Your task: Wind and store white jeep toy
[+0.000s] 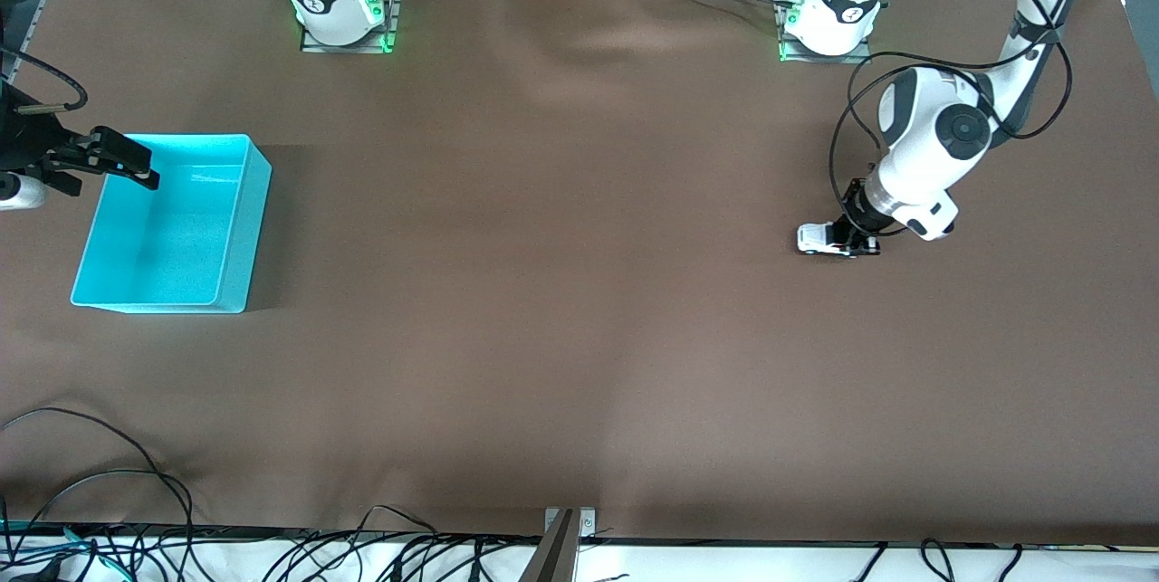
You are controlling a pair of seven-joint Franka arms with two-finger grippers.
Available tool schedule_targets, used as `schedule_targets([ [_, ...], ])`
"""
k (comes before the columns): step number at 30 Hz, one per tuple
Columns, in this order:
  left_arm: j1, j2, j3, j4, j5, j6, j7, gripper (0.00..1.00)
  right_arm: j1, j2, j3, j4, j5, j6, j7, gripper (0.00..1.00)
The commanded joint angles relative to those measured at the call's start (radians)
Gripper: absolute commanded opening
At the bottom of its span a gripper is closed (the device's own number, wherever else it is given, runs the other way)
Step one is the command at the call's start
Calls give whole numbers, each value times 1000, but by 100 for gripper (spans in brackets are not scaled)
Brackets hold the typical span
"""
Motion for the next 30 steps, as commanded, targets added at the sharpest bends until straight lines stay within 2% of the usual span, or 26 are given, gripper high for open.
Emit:
schedule_targets([
  [1,-17,-13,-40,1,23,-18,-144,0,-3,5,0,19,10,-14,-4,100],
  [8,-66,31,-47,1,130,12,-309,0,-3,5,0,19,10,-12,-4,100],
  [21,-77,72,-47,2,137,37,-296,0,-4,5,0,19,10,-12,-4,100],
  [30,-49,102,-41,11,213,37,-295,0,-4,5,0,19,10,-12,-2,100],
])
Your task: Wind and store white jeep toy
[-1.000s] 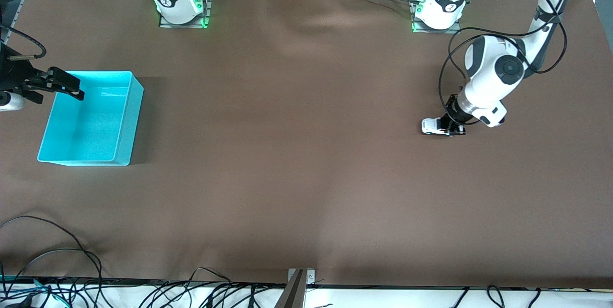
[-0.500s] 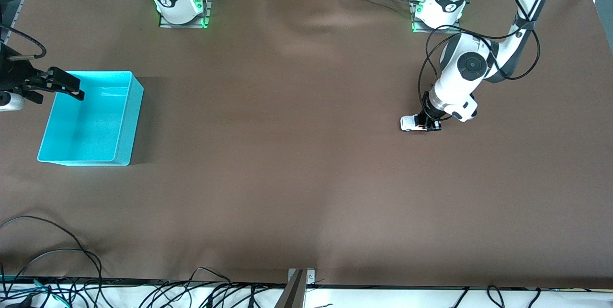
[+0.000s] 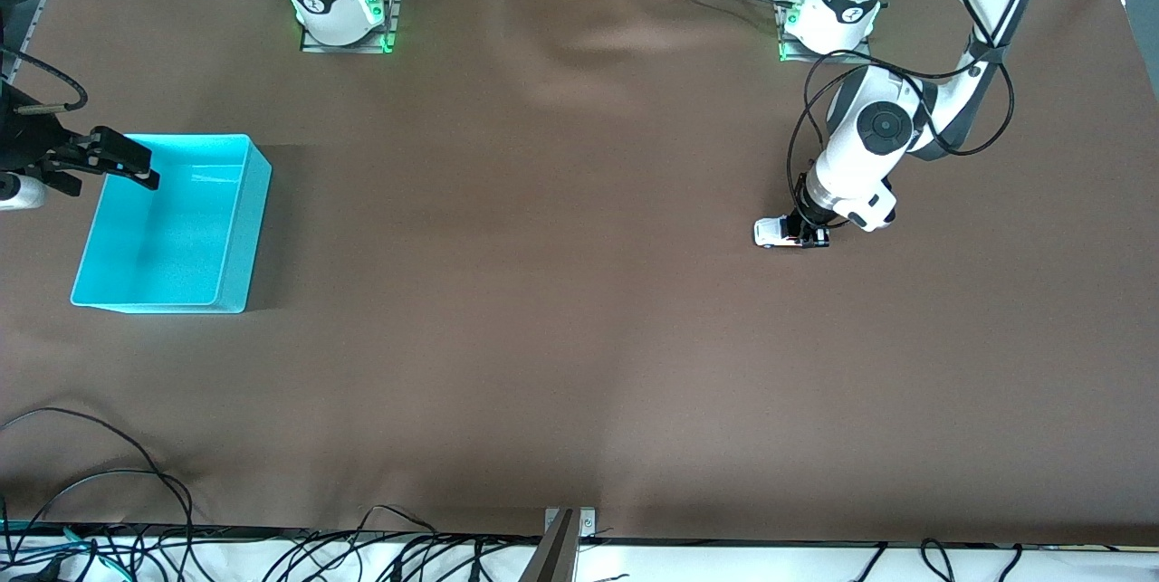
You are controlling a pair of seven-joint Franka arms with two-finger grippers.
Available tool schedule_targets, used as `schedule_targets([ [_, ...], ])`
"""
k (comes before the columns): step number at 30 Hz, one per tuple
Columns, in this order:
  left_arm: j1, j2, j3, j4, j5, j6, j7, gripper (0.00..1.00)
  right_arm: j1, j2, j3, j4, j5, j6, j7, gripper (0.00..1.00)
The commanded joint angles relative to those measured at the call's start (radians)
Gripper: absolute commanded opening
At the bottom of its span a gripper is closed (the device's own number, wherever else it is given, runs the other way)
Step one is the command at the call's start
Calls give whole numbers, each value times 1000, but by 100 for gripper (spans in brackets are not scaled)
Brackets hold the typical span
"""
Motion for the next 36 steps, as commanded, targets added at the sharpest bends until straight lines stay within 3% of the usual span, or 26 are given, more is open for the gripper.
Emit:
schedule_targets([
  [1,35,51,7,14,81,14,-12,0,-4,5,0,19,10,-12,-2,100],
  [32,333,126,4,43,427,15,-2,0,-4,5,0,19,10,-14,-4,100],
  [36,385,140,4,51,458,15,34,5,-4,5,0,19,10,-14,-4,100],
])
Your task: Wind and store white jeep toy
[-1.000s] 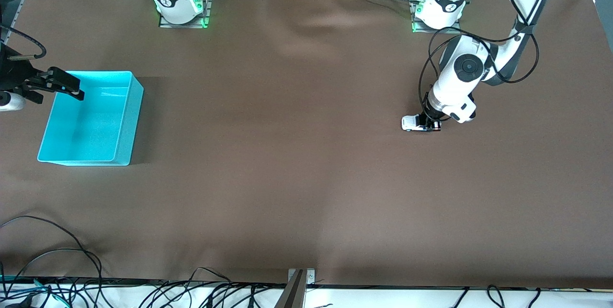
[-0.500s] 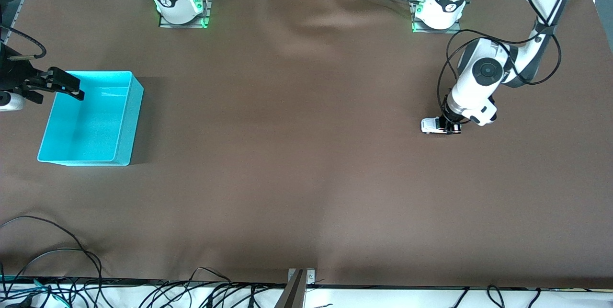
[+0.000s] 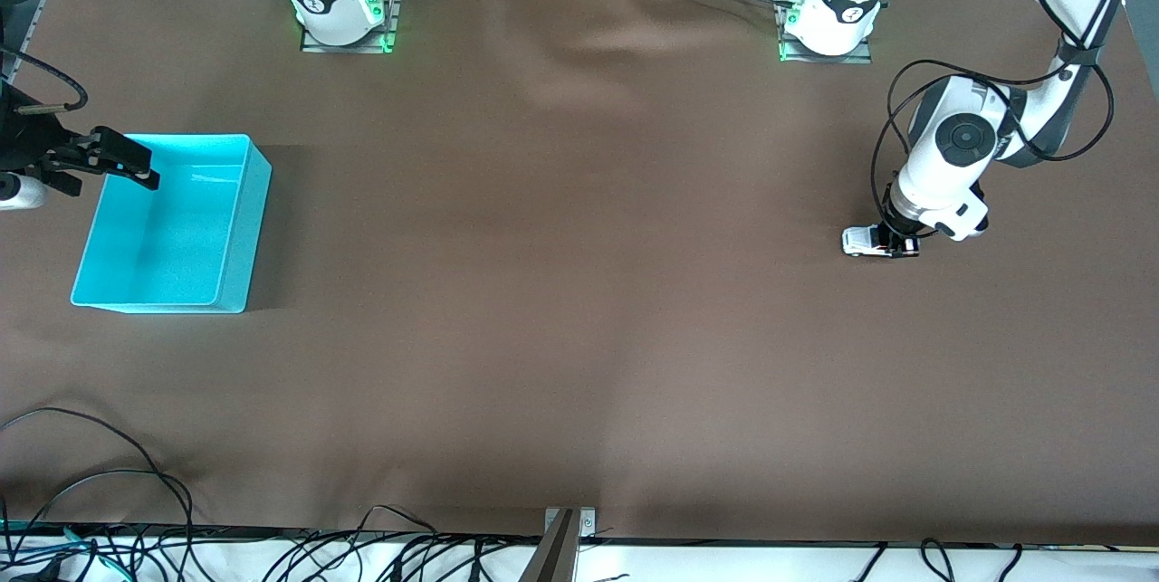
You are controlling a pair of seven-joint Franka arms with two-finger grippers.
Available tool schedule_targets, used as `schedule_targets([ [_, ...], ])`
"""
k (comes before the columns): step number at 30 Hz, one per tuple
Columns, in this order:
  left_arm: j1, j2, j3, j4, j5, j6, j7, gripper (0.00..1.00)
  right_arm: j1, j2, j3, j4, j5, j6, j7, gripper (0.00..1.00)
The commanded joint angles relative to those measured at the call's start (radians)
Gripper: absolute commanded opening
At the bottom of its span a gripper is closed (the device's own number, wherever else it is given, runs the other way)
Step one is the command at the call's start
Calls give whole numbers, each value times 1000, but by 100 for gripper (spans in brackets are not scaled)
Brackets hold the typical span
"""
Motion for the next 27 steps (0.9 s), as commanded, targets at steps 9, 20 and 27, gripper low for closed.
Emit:
schedule_targets([
  [9,131,131,0,56,70,39,117,40,-4,5,0,19,10,-14,-4,100],
  [20,159,104,-1,100,64,4,163,100,-4,5,0,19,10,-14,-4,100],
  [27,176,21,-3,113,3,-105,310,100,-4,5,0,19,10,-14,-4,100],
])
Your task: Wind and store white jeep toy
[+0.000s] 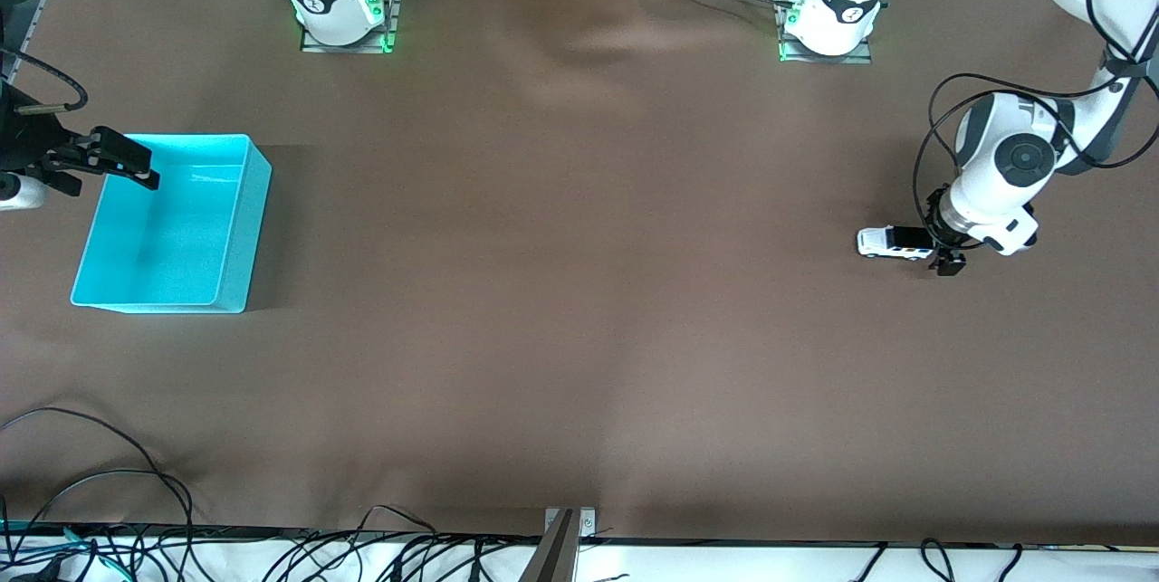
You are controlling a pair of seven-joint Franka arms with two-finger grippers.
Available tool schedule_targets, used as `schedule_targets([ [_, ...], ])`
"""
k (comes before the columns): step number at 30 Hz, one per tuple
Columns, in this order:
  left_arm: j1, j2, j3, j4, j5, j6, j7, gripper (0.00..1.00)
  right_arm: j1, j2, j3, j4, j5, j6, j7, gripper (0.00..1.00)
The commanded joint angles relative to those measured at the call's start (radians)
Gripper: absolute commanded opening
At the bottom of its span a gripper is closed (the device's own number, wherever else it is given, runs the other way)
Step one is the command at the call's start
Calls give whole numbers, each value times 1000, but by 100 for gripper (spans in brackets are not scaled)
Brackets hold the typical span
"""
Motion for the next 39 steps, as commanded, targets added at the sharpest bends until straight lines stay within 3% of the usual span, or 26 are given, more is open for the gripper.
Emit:
schedule_targets([
  [1,14,-75,-7,18,-49,-95,138,100,-4,5,0,19,10,-12,-4,100],
  [8,13,-162,-7,52,-181,-201,363,100,-4,5,0,19,10,-14,-5,100],
  [19,2,-167,-63,323,-286,-454,652,100,-4,5,0,19,9,-14,-5,100],
  [39,11,-162,-73,648,-465,-730,1394,100,-4,5,0,19,9,-14,-5,100],
])
